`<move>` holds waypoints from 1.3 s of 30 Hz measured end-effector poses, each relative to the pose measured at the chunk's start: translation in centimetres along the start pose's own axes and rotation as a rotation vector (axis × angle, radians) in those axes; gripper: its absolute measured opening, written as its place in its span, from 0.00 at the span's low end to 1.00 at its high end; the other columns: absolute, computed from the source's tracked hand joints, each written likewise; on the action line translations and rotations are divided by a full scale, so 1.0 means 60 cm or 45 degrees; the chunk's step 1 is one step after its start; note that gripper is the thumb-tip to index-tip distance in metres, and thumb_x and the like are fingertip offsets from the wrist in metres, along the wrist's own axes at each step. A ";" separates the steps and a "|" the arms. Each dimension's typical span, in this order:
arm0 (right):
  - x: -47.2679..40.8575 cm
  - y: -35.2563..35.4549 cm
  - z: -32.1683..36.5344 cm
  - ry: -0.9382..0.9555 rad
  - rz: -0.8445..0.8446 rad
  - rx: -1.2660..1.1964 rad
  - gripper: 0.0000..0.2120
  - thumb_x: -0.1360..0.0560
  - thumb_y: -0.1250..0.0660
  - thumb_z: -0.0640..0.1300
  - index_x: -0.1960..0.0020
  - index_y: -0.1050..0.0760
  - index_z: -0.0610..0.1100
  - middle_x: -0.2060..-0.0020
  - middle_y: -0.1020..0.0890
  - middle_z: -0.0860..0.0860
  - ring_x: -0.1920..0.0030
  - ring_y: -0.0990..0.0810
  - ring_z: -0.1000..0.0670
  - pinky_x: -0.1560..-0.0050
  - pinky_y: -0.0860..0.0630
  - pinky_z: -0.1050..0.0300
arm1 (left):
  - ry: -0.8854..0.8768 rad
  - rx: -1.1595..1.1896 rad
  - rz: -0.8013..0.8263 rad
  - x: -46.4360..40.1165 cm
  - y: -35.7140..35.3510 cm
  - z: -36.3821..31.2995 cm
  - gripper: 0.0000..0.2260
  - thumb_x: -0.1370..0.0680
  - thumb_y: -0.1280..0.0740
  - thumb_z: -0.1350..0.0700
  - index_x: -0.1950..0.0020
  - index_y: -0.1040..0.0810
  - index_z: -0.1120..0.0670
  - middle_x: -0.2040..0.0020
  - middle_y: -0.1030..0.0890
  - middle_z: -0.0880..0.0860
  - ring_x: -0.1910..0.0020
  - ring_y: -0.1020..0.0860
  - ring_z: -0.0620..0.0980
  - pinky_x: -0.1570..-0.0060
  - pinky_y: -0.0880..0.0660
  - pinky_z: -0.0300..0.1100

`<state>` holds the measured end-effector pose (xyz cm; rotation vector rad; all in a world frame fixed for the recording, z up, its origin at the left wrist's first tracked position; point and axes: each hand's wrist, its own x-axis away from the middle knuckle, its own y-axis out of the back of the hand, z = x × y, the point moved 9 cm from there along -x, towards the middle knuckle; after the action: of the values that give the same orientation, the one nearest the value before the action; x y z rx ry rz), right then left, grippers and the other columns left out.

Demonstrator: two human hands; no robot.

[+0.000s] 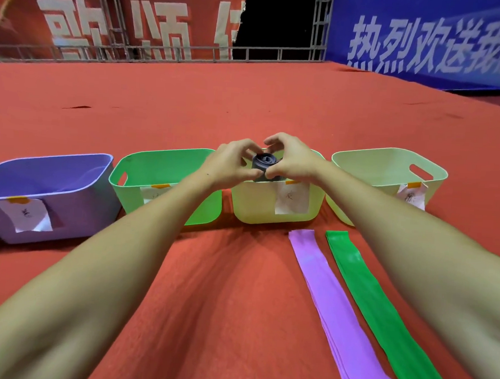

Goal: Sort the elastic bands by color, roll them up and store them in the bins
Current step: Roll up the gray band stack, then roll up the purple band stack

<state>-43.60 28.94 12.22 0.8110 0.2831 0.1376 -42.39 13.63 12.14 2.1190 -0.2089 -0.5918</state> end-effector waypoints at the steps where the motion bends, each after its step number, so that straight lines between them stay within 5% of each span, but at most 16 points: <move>1: -0.003 -0.010 -0.002 -0.020 0.042 -0.023 0.38 0.34 0.21 0.38 0.26 0.29 0.45 0.37 0.19 0.50 0.37 0.19 0.48 0.38 0.19 0.47 | 0.020 -0.020 0.042 0.001 -0.005 0.004 0.25 0.32 0.28 0.38 0.36 0.18 0.44 0.43 0.13 0.45 0.48 0.16 0.50 0.45 0.19 0.53; 5: -0.009 -0.046 -0.016 -0.123 0.227 -0.082 0.38 0.30 0.22 0.37 0.23 0.31 0.46 0.37 0.19 0.50 0.41 0.17 0.49 0.54 0.20 0.57 | 0.001 -0.155 0.179 0.005 -0.025 0.005 0.22 0.28 0.31 0.35 0.38 0.17 0.42 0.43 0.13 0.44 0.43 0.16 0.53 0.44 0.19 0.54; 9: -0.007 -0.059 -0.025 -0.171 0.344 -0.147 0.32 0.27 0.23 0.40 0.25 0.28 0.46 0.37 0.17 0.50 0.43 0.17 0.52 0.58 0.25 0.63 | -0.010 -0.267 0.243 0.009 -0.028 0.003 0.24 0.31 0.38 0.30 0.41 0.16 0.38 0.41 0.14 0.41 0.39 0.17 0.51 0.41 0.20 0.53; 15: 0.014 -0.023 -0.008 -0.113 0.226 -0.045 0.25 0.24 0.27 0.37 0.27 0.25 0.41 0.36 0.20 0.44 0.38 0.17 0.44 0.40 0.17 0.47 | 0.009 -0.214 0.215 0.021 -0.005 -0.014 0.21 0.30 0.36 0.40 0.41 0.14 0.45 0.42 0.13 0.43 0.41 0.16 0.50 0.41 0.19 0.52; 20: 0.061 -0.005 0.032 0.019 0.114 -0.073 0.21 0.23 0.28 0.35 0.31 0.24 0.40 0.41 0.17 0.46 0.42 0.16 0.48 0.54 0.20 0.67 | -0.016 -0.152 0.211 0.049 0.016 -0.059 0.21 0.31 0.37 0.40 0.44 0.13 0.44 0.45 0.12 0.44 0.44 0.15 0.49 0.43 0.19 0.51; 30: 0.222 0.038 0.076 0.150 -0.178 -0.280 0.21 0.29 0.28 0.41 0.36 0.21 0.41 0.47 0.13 0.49 0.45 0.14 0.51 0.41 0.17 0.51 | -0.065 0.040 0.009 0.160 0.056 -0.165 0.15 0.27 0.33 0.43 0.45 0.13 0.45 0.50 0.11 0.45 0.49 0.14 0.44 0.47 0.17 0.51; 39: 0.409 0.056 0.064 0.174 -0.288 -0.528 0.19 0.24 0.32 0.28 0.35 0.22 0.41 0.48 0.13 0.44 0.46 0.14 0.52 0.45 0.18 0.59 | -0.232 0.248 -0.203 0.304 0.024 -0.264 0.08 0.22 0.31 0.54 0.45 0.13 0.49 0.51 0.12 0.43 0.55 0.16 0.40 0.50 0.18 0.49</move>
<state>-19.09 34.21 12.37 0.3547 0.4556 0.0361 -18.71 17.80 14.84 2.2840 -0.2069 -0.8918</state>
